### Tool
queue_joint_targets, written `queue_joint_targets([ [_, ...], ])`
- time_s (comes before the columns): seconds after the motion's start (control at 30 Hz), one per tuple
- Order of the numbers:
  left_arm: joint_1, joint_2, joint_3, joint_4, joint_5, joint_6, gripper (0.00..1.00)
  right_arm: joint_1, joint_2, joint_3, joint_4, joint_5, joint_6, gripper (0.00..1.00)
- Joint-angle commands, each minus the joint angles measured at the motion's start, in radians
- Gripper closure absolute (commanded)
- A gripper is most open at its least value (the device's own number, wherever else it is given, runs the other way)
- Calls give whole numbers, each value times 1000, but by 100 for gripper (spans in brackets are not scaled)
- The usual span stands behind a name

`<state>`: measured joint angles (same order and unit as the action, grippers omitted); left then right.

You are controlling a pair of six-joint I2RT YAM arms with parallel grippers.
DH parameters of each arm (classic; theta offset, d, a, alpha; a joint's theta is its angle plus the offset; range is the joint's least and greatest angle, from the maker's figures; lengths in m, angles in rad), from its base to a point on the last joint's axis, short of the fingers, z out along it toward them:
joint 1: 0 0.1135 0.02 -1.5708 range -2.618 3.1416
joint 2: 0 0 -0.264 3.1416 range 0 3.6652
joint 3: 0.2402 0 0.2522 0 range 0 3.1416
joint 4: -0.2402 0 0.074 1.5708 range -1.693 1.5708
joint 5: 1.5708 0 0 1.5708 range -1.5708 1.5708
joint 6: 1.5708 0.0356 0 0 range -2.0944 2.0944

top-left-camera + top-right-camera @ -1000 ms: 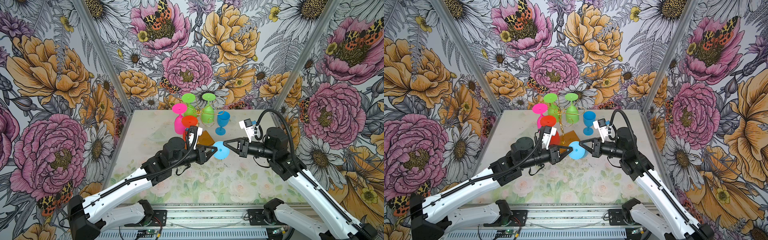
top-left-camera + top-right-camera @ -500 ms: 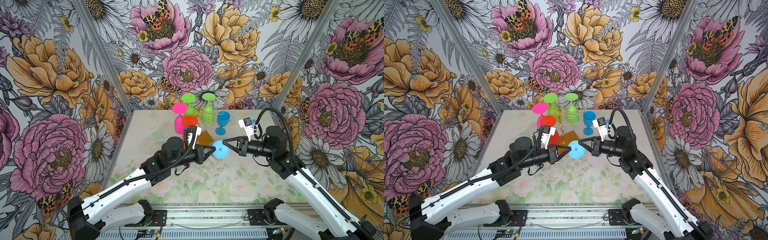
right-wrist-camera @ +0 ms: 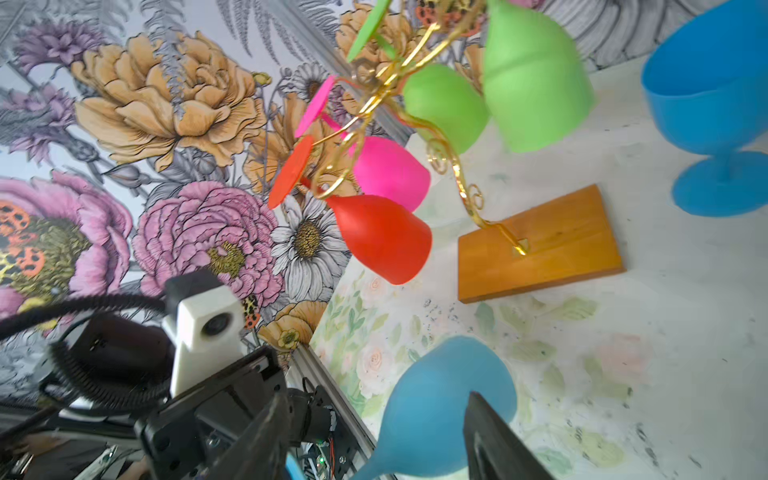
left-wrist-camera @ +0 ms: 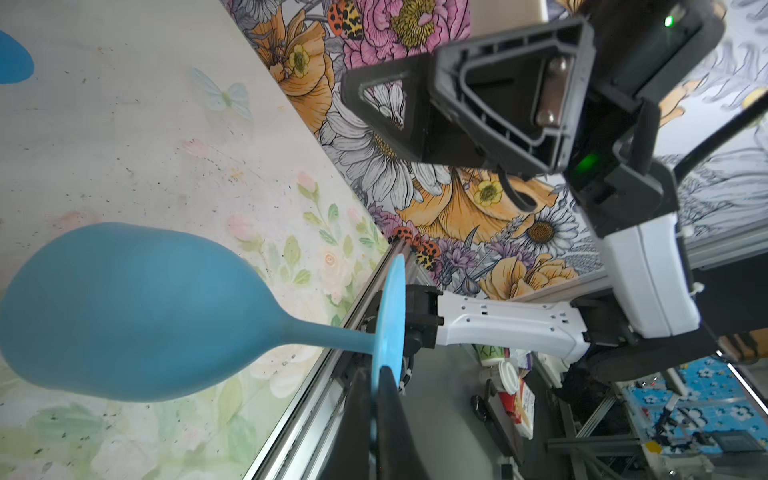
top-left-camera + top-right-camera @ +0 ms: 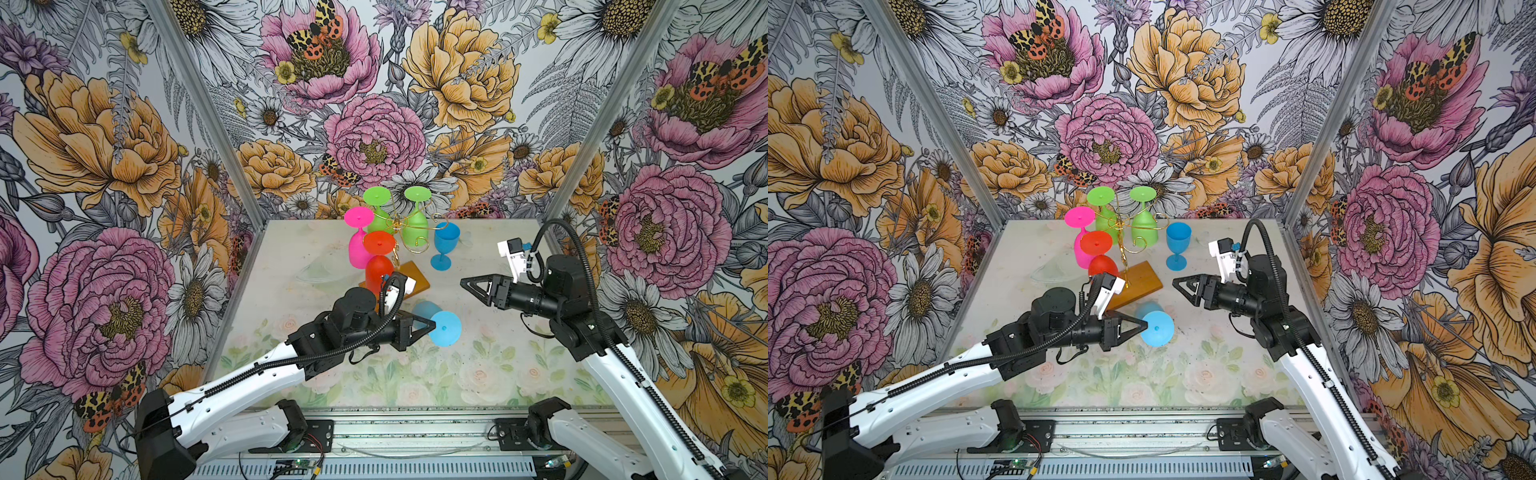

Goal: Take the wine glass off the wine glass rack
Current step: 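Grasp the blue glass foot with the left gripper while the right gripper opens, then pull the blue glass back with the left arm while the right gripper grasps its bowl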

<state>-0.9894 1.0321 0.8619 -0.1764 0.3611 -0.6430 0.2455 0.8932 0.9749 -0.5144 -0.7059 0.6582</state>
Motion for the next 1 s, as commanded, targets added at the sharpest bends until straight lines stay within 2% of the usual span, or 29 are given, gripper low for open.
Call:
queue_joint_targets([
  [0.0, -71, 10, 27, -58, -31, 157, 100, -52, 35, 82, -267, 82, -70, 32],
  [0.1, -149, 33, 93, -175, -119, 312, 100, -56, 101, 164, -409, 135, -135, 28],
  [0.2, -255, 34, 144, -292, -293, 529, 100, -57, 152, 227, -457, 120, -144, 25],
  [0.3, -372, 10, 135, -312, -516, 728, 100, -56, 194, 273, -475, 93, -140, 25],
  [0.53, -530, 43, 100, -317, -815, 1250, 100, -33, 236, 334, -492, 65, -134, 25],
  [0.63, -549, 98, 82, -316, -914, 1422, 100, -22, 239, 335, -493, 52, -132, 25],
  [0.77, -551, 161, 62, -293, -1054, 1585, 100, -9, 238, 335, -503, 31, -128, 26],
  [0.97, -548, 192, -48, -86, -1210, 1848, 100, 12, 233, 312, -503, 12, -123, 33],
])
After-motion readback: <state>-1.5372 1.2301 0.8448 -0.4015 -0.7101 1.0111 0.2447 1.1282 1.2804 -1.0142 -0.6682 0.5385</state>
